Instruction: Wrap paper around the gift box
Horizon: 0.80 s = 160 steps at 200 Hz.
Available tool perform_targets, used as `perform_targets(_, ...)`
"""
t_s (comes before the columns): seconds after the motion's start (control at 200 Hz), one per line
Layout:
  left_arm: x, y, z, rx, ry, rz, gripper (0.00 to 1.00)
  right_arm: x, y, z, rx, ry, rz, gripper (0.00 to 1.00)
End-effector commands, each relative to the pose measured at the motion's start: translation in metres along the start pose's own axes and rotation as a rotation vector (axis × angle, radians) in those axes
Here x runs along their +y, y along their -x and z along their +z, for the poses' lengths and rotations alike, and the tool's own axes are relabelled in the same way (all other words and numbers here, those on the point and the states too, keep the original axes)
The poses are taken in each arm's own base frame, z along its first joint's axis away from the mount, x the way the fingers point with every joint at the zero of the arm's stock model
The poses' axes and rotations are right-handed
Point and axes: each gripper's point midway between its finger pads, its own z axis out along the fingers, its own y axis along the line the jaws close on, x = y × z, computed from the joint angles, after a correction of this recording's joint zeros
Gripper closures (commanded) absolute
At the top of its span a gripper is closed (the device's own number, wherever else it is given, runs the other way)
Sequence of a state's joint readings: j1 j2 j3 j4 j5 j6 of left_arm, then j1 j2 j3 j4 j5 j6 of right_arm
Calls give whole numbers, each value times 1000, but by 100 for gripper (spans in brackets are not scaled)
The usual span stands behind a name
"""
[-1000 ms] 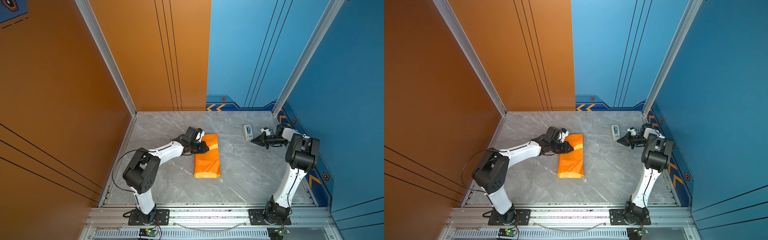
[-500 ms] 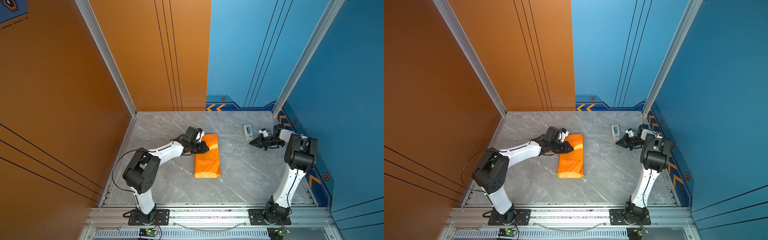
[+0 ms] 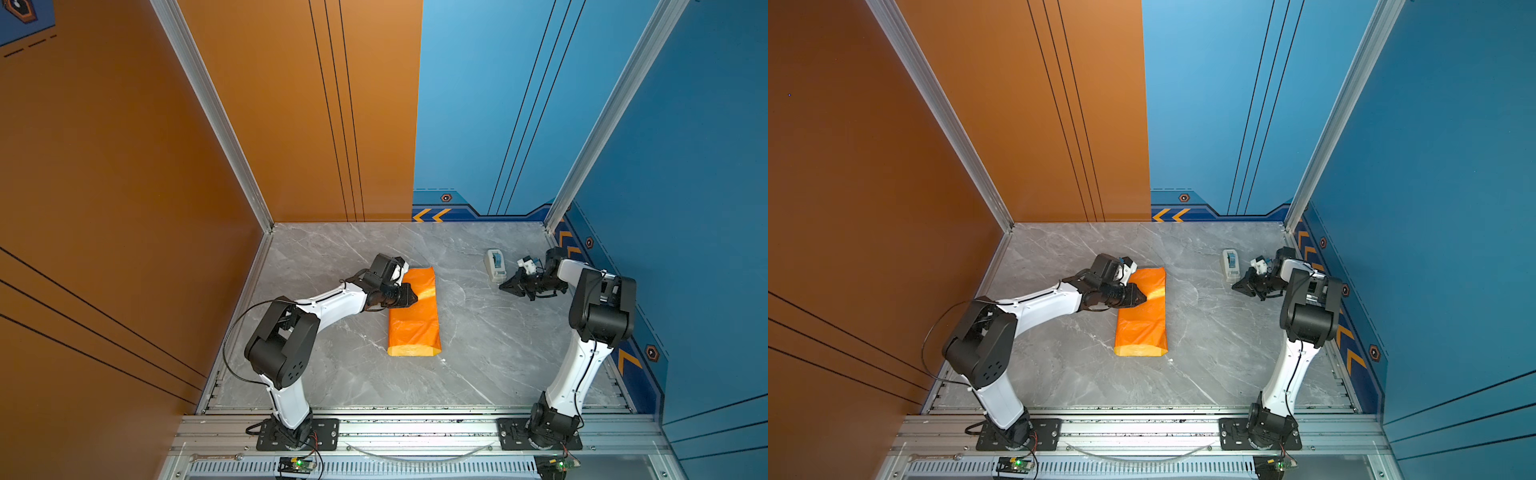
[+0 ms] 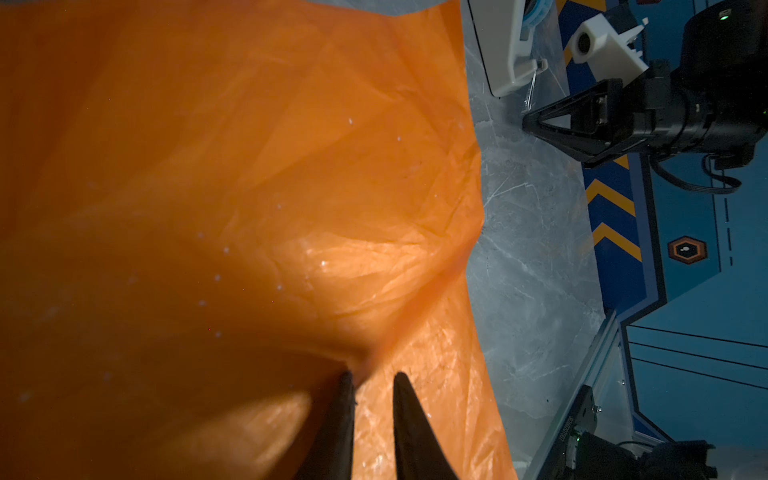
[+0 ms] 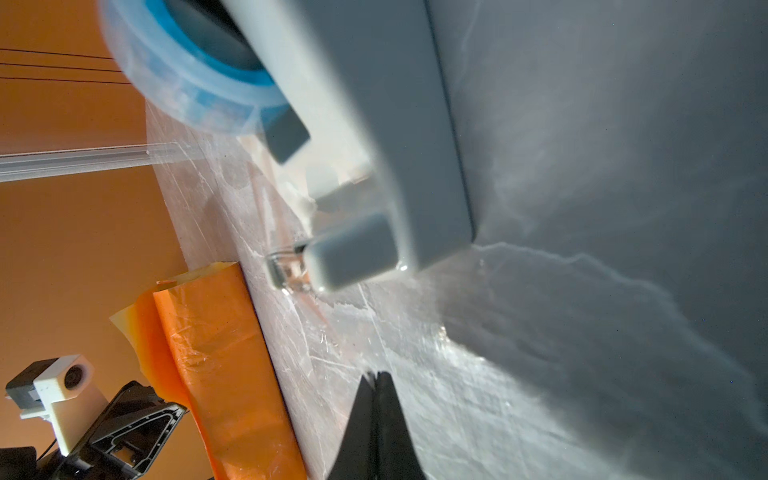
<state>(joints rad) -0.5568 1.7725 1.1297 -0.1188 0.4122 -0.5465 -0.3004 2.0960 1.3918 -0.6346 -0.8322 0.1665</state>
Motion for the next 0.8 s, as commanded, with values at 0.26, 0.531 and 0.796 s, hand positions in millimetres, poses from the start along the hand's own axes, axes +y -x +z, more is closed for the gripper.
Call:
perform_targets(0.26, 36, -30, 1, 84, 129, -47, 80, -37, -49, 1, 133, -202, 137, 100)
perform_targets(0.531, 35, -30, 2, 86, 126, -45, 80, -45, -56, 0, 155, -259, 135, 100)
perform_targets(0.796, 34, -29, 2, 86, 124, -42, 80, -37, -57, -12, 137, -263, 112, 100)
